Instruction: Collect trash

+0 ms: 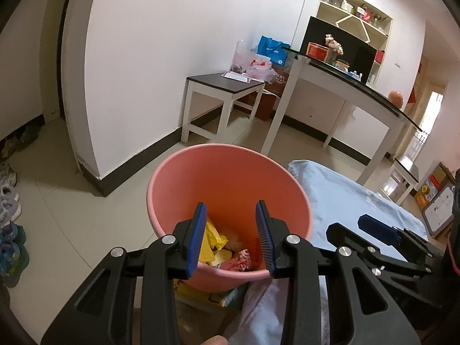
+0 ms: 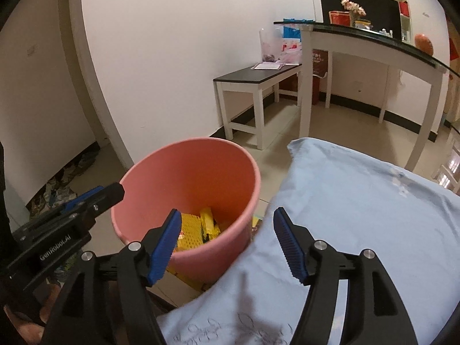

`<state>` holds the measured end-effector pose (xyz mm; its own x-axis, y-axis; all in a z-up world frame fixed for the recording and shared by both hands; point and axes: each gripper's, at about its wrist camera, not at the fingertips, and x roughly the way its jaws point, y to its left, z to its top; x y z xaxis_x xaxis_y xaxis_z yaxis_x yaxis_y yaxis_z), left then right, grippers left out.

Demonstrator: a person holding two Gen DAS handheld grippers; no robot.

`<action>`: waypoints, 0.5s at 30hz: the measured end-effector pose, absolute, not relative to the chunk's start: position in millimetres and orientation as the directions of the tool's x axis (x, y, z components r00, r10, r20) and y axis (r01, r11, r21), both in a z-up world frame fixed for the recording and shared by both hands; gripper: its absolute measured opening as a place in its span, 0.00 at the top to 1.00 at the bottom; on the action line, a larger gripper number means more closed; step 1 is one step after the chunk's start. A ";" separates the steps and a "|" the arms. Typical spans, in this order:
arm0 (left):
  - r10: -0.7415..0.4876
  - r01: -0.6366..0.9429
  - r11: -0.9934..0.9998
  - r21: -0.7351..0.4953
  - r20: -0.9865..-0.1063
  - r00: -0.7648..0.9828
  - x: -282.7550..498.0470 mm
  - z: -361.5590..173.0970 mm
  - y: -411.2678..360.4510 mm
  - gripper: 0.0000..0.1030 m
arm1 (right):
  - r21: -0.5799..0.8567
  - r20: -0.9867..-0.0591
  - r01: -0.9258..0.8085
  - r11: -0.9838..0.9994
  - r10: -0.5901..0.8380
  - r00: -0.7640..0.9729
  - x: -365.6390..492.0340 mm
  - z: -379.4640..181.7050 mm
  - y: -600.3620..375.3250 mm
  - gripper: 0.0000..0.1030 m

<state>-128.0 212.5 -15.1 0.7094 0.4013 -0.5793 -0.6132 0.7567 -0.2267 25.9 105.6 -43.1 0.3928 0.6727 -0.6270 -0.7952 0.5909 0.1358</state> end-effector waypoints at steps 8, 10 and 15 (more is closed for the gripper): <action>0.396 -0.597 0.774 -0.211 -0.575 0.716 -128.8 -8.0 190.1 0.65 | 0.122 -0.618 -0.772 0.623 0.657 0.432 18.6 -37.7 76.2 0.36; 0.394 -0.593 0.778 -0.208 -0.574 0.718 -130.2 -5.6 183.0 0.65 | 0.123 -0.619 -0.763 0.635 0.650 0.440 20.1 -36.4 71.1 0.36; 0.393 -0.594 0.780 -0.197 -0.585 0.710 -129.4 -1.6 171.8 0.65 | 0.129 -0.615 -0.748 0.652 0.644 0.455 19.1 -32.6 57.7 0.36</action>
